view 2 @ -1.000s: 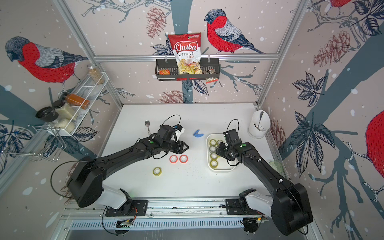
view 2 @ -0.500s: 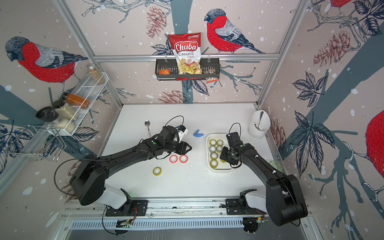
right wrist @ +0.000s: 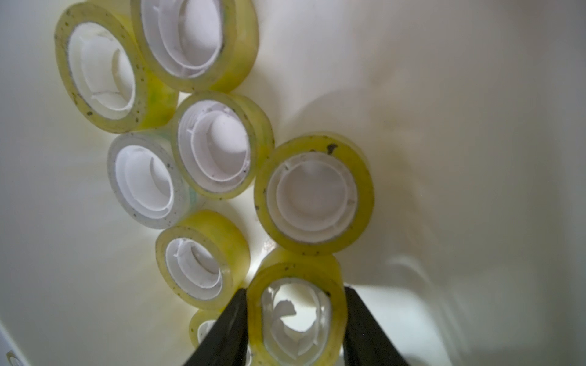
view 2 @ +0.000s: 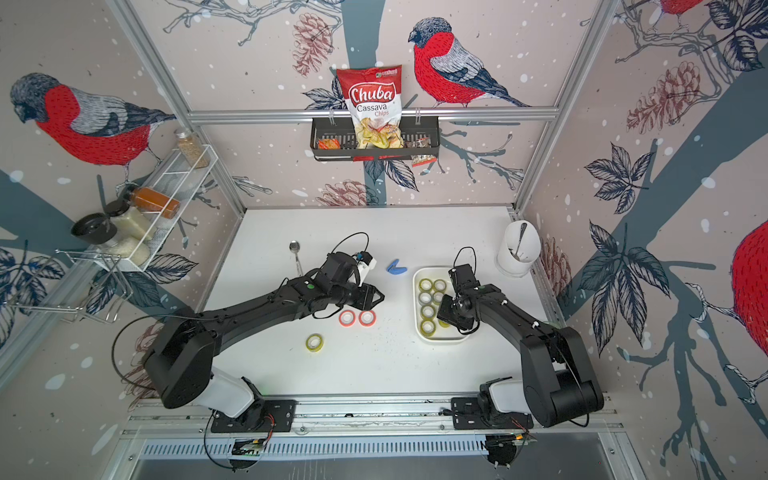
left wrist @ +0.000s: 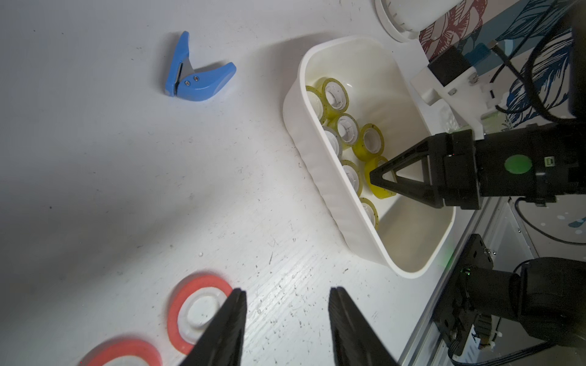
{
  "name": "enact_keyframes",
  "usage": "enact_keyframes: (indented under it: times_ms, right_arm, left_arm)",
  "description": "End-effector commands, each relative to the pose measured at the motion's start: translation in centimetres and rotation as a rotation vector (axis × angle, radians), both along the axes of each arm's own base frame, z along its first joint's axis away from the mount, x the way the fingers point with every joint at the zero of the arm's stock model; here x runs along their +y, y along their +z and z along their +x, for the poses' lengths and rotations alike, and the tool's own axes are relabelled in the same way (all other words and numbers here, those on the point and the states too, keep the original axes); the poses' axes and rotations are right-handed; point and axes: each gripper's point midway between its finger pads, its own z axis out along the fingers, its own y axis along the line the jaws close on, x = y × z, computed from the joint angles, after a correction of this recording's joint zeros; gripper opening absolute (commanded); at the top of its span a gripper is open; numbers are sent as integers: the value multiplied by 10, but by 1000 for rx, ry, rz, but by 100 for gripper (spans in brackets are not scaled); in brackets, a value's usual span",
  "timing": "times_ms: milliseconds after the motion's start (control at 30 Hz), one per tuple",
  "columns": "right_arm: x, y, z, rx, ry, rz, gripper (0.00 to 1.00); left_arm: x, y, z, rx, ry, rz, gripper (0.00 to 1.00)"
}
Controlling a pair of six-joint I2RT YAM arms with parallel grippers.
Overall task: Put the transparent tape into the storage box
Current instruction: Place the tape in the storage box, then pick up the tape from the center of the board.
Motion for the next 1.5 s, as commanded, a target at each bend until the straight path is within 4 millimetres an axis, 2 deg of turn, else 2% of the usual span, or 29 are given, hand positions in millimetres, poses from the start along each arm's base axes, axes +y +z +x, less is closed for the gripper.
enact_keyframes:
  times_ms: [0, 233, 400, 700, 900, 1133, 1333, 1467]
  right_arm:
    - [2, 2, 8, -21, 15, -2, 49]
    - [2, 7, 13, -35, 12, -7, 57]
    - [1, 17, 13, -56, 5, -6, 62]
    - [2, 64, 20, -203, 41, 7, 61]
    - [11, 81, 24, -246, 117, 15, 59]
    - [39, 91, 20, -263, 257, 30, 59]
    - [75, 100, 13, -287, 371, 57, 59]
    - [97, 97, 6, -280, 457, 53, 59]
  left_arm:
    - [-9, 10, 4, -33, -13, -42, 48]
    - [-8, 9, 4, -34, -12, -38, 48]
    - [-7, 12, 5, -42, -6, -39, 47]
    - [0, 25, 7, -81, 21, -32, 47]
    - [5, 22, 3, -67, 26, -22, 47]
    - [16, 27, 0, -47, 51, -58, 47]
    - [54, 27, 16, -9, 168, -85, 46]
    - [82, 27, 24, -9, 252, -78, 45]
